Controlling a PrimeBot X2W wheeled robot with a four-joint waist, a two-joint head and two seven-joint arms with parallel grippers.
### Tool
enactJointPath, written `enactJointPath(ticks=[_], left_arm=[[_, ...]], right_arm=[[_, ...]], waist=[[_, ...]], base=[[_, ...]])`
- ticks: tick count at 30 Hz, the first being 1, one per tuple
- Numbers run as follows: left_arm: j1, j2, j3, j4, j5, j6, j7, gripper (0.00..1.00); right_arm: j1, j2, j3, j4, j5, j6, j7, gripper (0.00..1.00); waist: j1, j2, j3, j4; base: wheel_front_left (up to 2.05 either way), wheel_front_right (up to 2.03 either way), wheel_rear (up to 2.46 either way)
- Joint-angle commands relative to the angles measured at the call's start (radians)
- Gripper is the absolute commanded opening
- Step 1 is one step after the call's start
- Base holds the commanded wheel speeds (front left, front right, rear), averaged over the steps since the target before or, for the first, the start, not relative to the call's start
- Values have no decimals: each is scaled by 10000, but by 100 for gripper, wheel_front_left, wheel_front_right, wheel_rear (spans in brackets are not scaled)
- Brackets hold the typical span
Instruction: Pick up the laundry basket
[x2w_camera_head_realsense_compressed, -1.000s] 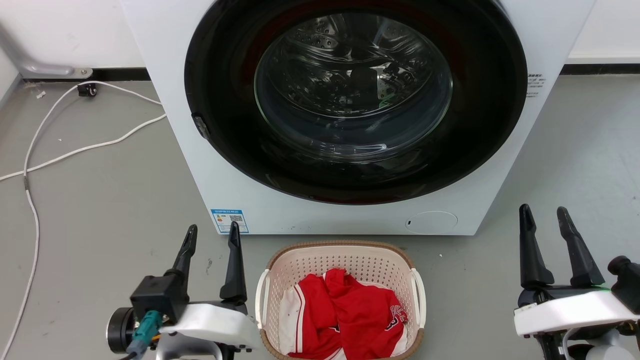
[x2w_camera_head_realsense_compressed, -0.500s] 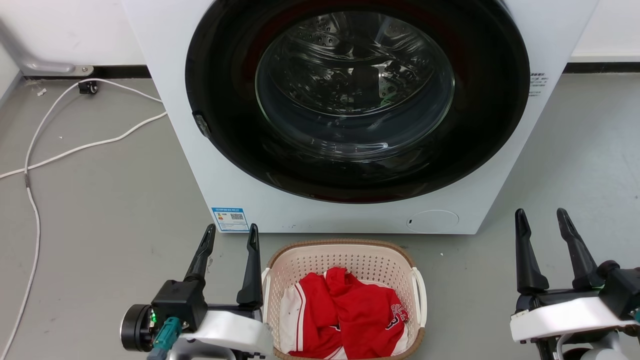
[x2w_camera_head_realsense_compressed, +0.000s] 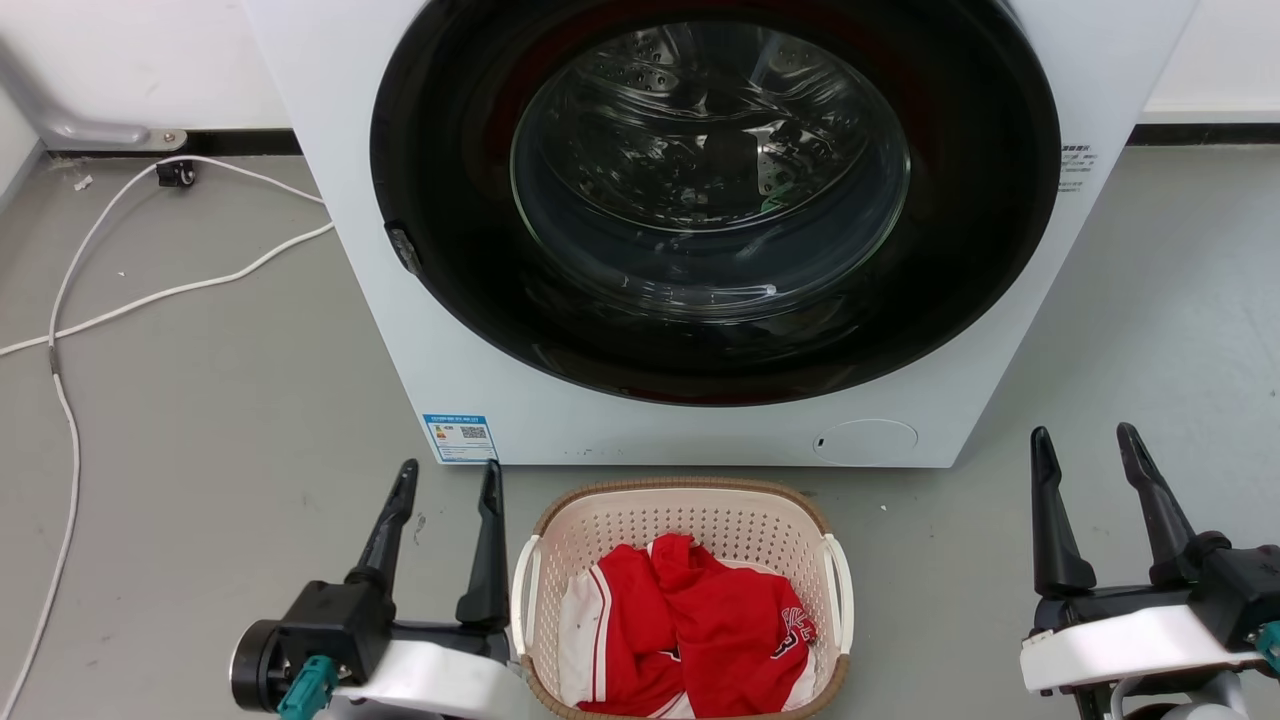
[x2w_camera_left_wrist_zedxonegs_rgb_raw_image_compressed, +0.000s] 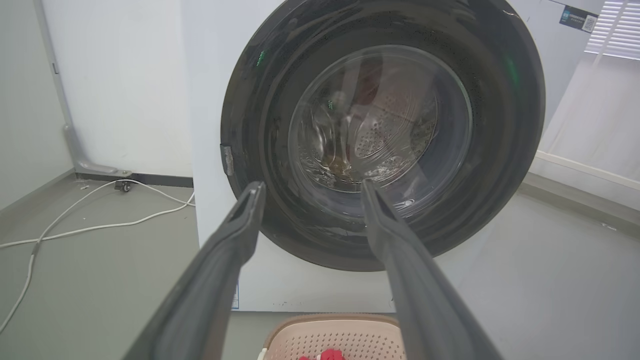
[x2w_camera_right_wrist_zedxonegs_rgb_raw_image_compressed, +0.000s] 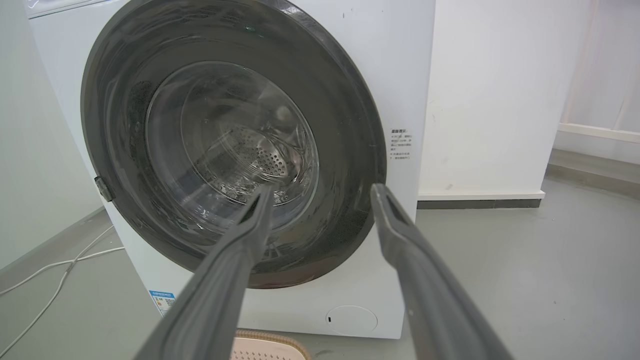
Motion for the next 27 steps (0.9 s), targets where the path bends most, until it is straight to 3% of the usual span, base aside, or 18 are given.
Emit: enactJointPath(ticks=[1, 5, 12, 27], left_arm=[[92, -58, 51, 13, 291, -328, -84, 100], [155, -267, 294, 84, 739, -829, -161, 100], [321, -532, 569, 203, 1440, -1294, -282, 100], [405, -673, 755, 696, 2002, -1693, -423, 100]], right_arm=[[84, -17, 21, -70, -240, -3, -106, 100], [61, -17, -12, -79, -344, -3, -177, 100], [94, -16, 32, -56, -932, -3, -305, 100], [152, -16, 54, -37, -1386, -3, -439, 100]], waist=[[-1, 0, 1, -1], [-1, 0, 39, 1], [-1, 0, 73, -1], [-1, 0, 3, -22]], base=[[0, 0, 0], [0, 0, 0], [0, 0, 0], [0, 0, 0]])
